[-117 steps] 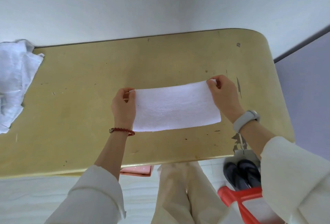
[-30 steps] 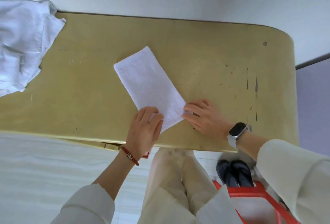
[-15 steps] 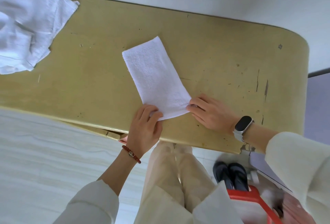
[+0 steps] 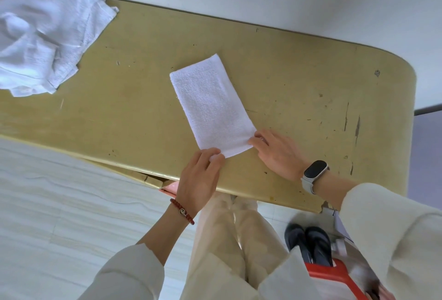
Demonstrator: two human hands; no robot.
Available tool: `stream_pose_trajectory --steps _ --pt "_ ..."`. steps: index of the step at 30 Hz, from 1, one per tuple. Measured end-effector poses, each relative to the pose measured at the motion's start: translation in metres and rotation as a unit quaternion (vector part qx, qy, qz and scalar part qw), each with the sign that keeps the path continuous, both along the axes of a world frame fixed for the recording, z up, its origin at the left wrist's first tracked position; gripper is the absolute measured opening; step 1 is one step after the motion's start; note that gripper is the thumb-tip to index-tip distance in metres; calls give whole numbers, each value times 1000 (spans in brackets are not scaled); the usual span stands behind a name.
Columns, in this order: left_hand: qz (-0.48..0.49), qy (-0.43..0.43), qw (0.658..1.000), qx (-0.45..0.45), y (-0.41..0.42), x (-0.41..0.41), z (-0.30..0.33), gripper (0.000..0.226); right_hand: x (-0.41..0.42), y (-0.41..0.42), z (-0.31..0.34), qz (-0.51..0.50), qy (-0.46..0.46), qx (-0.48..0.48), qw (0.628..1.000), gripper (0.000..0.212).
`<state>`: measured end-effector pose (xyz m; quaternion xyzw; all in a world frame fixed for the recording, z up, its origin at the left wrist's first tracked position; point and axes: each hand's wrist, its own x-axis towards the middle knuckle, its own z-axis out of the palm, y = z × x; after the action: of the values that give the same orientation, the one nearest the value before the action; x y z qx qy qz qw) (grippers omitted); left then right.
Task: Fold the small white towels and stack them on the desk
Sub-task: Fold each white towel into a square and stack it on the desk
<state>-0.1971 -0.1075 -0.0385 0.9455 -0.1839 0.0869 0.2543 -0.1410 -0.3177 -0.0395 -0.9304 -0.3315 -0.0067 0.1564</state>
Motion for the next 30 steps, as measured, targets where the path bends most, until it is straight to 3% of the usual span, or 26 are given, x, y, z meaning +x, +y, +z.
stream_pose_trajectory --steps 9,15,19,22,24,27,30 --pt "6 -1 1000 -7 8 5 8 16 -6 6 13 -105 82 160 978 24" --pt "38 17 998 -37 18 8 22 10 -7 -4 24 -54 75 135 987 7" --pt "-2 45 998 -50 25 3 36 11 -10 -9 36 8 48 109 993 9" --pt "39 102 990 -86 26 -2 46 10 -18 -8 49 8 83 107 991 14" --pt "108 191 963 -154 23 0 60 20 -21 -2 57 -30 135 127 982 21" --pt "186 300 883 -311 23 13 75 39 -15 10 69 -130 228 198 945 29" --pt "224 349 804 -427 25 30 83 23 1 25 76 -204 263 274 902 8"
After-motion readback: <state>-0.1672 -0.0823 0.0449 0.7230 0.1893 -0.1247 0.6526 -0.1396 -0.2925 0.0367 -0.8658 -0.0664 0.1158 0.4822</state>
